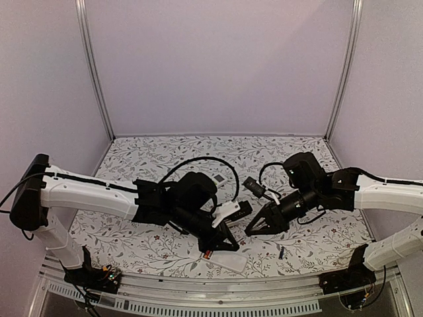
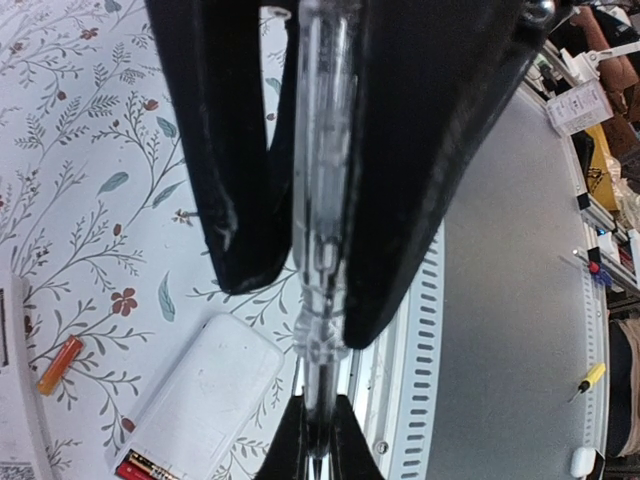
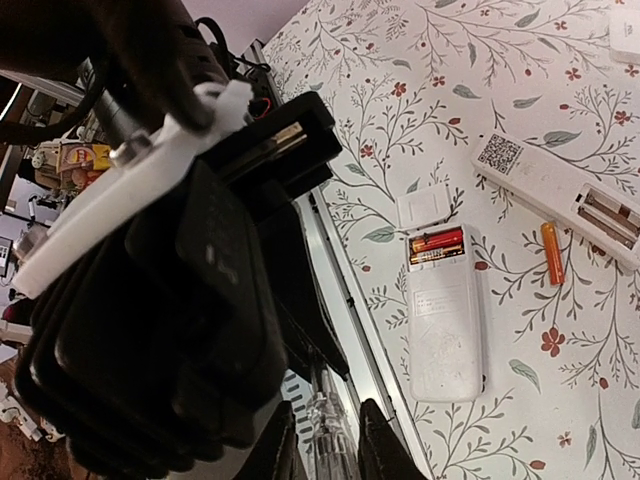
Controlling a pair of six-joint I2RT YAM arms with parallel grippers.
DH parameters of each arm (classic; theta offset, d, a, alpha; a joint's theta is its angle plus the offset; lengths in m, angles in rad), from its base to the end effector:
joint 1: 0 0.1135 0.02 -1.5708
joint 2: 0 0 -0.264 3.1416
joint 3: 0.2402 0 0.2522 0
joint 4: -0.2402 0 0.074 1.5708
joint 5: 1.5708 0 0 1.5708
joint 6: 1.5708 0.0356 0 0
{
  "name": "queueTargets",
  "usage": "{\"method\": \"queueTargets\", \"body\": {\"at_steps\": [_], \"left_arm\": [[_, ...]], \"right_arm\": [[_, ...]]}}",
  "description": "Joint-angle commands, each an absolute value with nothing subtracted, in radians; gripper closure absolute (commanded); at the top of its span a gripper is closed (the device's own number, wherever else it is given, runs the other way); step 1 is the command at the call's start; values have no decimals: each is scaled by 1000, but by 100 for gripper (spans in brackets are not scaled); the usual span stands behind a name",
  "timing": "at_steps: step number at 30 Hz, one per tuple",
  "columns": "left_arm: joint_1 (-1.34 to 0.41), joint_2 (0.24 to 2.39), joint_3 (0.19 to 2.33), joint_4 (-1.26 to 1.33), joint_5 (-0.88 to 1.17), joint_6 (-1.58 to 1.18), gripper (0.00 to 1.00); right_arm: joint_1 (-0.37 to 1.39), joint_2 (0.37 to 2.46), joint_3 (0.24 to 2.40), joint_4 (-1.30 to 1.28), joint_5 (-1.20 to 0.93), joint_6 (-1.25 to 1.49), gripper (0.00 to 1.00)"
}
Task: Unload the batteries from the remote control
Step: Pass from the left arm to the right
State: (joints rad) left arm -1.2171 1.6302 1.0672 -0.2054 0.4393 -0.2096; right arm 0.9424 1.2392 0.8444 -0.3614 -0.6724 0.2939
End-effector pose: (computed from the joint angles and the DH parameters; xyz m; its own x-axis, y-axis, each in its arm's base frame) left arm 0.1074 -0.3347 0.2232 -0.4341 0.6322 -0.6418 0.8840 0.1617 -0.4387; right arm 0.1333 0.2212 0.2544 -0.6466 -0.5042 -0.5724 -0.7438 0.2502 0.6198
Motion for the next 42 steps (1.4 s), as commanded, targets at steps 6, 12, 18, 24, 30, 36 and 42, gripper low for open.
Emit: {"method": "queueTargets", "body": {"at_steps": [6,12,18,24,30,36,42], "left_arm": [[-1228,1642,1092,-237,450,-192,100],[-1226,1641,1093,-242,453,-191,100],[-1226,1640,1092,-243,448,-191,100],[-1216,1584,1028,-211,315,-272,45],[-1196,1453,907,-119,174,-546,30],[-1223,1305,738,-21,40,-902,30],[-1293,1258,644,-73,-56,-1245,31]], "right_arm": [[950,1248,851,-405,-707,270,76],[950,1250,851,-407,-708,266,77],[950,1254,853,-398,-703,265,95],[939,1234,862,-396,-490,305,100],[919,1119,798,-343,-227,432,100],[907,1070,748,-271,-61,512,100],[907,1061,694,-161,36,544,100]]}}
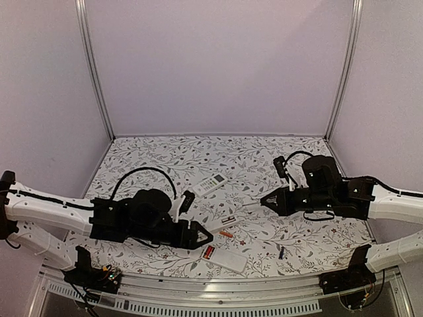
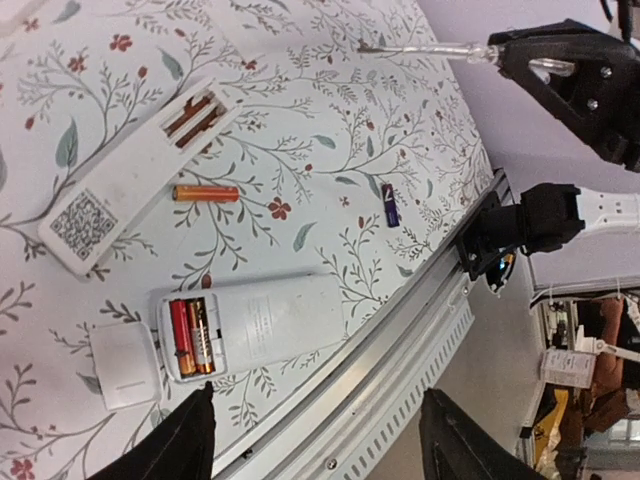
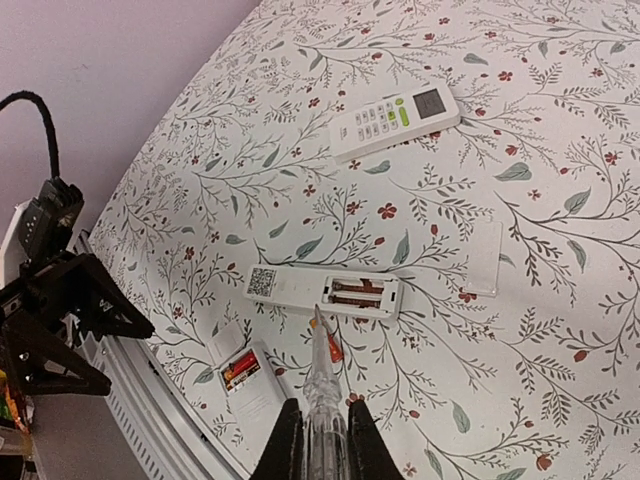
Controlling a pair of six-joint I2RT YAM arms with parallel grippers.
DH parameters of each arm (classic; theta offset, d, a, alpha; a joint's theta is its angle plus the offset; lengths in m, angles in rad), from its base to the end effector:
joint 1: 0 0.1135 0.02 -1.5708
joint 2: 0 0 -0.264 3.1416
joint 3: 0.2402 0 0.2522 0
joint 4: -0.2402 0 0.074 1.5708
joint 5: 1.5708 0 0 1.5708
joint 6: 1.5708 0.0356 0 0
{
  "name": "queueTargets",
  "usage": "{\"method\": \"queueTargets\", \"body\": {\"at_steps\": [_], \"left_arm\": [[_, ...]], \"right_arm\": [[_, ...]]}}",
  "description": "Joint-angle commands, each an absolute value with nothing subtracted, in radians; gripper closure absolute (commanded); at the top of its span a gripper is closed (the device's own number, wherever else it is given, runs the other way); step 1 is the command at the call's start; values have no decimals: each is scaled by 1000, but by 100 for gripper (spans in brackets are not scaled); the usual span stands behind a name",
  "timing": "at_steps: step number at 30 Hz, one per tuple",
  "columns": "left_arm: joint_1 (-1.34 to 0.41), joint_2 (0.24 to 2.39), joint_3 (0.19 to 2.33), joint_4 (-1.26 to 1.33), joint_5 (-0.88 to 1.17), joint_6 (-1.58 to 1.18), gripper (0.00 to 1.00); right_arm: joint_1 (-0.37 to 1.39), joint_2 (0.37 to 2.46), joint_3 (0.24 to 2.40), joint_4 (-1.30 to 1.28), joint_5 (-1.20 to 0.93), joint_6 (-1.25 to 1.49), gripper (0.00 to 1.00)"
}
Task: Unload the batteries from the remote control
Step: Move the remote control without the battery cover to the center of the board.
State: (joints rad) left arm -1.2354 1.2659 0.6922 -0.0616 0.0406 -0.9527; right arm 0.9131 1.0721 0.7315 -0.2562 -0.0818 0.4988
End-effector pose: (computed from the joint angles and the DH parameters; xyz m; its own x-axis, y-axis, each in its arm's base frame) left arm 0.0866 -0.2528 0.2177 -0.8909 0.0818 -0.4468 0.3938 0.6294 -0.6699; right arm 0.1415 0.1879 0.2585 -0.6988 -0.1247 -0.7044 -0.5646 0.7008 0.4360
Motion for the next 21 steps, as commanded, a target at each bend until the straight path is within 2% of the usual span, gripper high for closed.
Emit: {"method": "queueTargets", "body": {"at_steps": [1,5,10,16,21], "left_arm": [[-1308,1263,646,-95,-66,-1286,31],[-1350,1308,658,-152,-68,-1402,31],[-1361,1391,636,-40,-8,-1459,30],[-1345,1462,609,81,50,-1454,28],[-1304,1524,644,71,79,-1395,28]], "right_arm": [[907,1064,689,-147,38,546,100],[907,1093,689,-133,42,540,100],[907,1101,684,-128,48,535,100],[907,1091,672,-121,50,549,100],[907,1092,666,-109,49,561,100]]}}
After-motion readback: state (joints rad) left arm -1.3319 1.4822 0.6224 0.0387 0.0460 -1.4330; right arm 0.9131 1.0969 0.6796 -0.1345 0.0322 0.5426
